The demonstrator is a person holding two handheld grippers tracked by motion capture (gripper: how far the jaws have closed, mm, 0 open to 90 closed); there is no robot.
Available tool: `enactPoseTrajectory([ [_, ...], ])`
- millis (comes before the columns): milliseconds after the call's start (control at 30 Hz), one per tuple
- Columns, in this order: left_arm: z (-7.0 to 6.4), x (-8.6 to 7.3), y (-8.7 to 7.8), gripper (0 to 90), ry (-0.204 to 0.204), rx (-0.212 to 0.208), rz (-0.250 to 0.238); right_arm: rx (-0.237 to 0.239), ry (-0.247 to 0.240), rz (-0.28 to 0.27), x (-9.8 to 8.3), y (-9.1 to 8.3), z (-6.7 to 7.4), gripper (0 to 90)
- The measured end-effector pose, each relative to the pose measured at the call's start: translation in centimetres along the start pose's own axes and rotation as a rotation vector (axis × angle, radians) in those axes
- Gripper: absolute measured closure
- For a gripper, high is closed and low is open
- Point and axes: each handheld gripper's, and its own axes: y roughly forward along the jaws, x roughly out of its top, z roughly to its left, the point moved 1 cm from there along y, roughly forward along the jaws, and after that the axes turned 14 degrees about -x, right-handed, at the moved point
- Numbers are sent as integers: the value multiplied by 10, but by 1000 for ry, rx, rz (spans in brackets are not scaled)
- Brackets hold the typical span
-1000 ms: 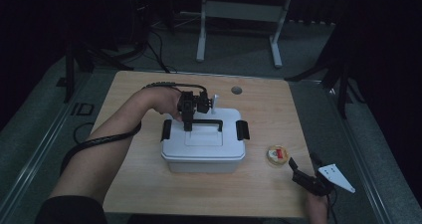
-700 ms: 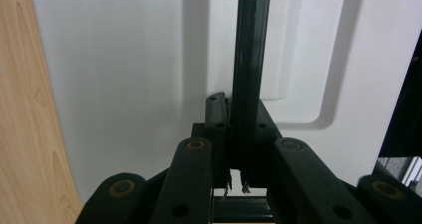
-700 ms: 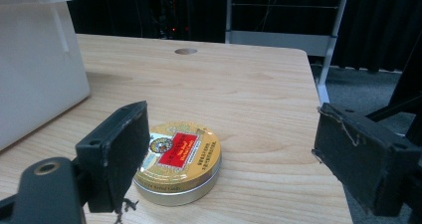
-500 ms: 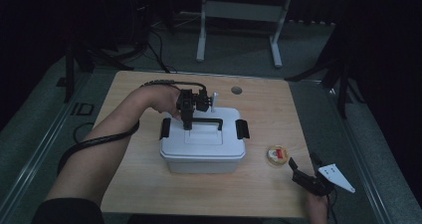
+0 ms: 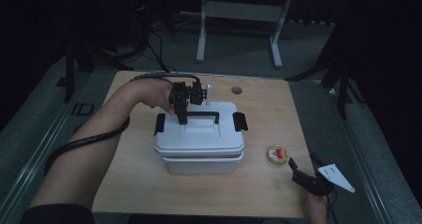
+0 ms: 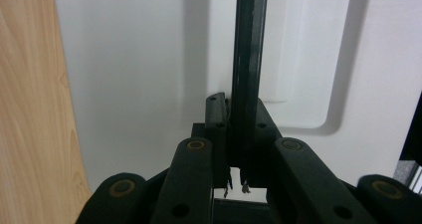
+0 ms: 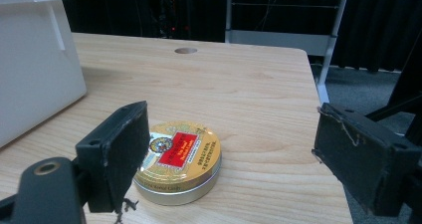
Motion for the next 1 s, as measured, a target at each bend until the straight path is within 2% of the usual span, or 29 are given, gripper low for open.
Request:
enactPoseTrajectory([
  [333,-3,-33,-9,834,-52,-1,-20,-1,-6,0,0,0,1,140],
  [700,-5,-97,-12,834,-154,6,-41,-8,-17,7,0,1,2,140],
  [833,-7,-124,-13,834,-214,5,-63,-7,-21,6,0,1,2,141],
  [1000,-9,-154,-10,834,-266,3,-83,-11,-15,-2,1,0,2,142],
])
